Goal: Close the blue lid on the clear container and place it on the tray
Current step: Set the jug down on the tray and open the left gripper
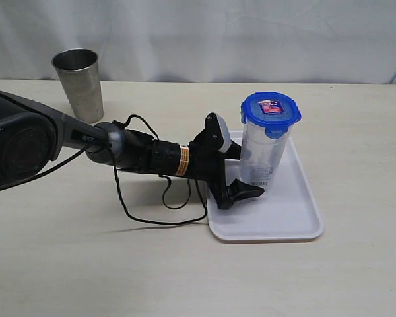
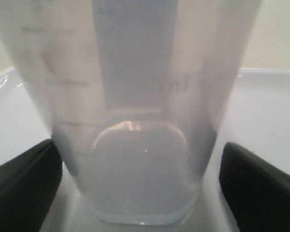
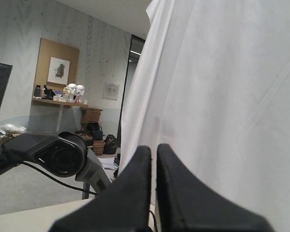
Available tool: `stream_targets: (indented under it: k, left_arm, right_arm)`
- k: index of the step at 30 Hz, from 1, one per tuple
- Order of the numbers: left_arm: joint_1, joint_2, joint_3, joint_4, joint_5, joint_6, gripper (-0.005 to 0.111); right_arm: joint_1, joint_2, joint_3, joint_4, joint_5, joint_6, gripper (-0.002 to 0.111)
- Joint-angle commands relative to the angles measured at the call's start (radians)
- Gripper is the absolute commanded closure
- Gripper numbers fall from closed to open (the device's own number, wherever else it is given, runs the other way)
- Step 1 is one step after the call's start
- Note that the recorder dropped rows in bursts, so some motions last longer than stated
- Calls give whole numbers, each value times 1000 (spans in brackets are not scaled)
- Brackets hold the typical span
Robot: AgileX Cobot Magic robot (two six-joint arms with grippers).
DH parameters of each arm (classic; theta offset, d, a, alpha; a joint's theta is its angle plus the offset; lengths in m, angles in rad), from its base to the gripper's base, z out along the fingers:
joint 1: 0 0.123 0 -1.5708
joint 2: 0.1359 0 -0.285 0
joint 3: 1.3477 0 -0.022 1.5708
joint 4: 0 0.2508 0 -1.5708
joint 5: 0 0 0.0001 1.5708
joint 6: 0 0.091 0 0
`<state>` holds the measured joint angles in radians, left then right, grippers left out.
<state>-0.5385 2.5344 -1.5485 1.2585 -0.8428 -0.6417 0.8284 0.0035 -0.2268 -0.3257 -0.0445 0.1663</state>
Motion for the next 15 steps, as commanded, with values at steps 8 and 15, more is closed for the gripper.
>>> stream_targets:
  k: [8, 15]
  left_arm:
    - [54, -39, -1, 44, 5, -67, 25]
    - [54, -60, -1, 100, 5, -74, 25]
  right_arm:
    - [-5, -4, 5, 4, -4, 3, 104]
    - [-5, -4, 5, 4, -4, 3, 104]
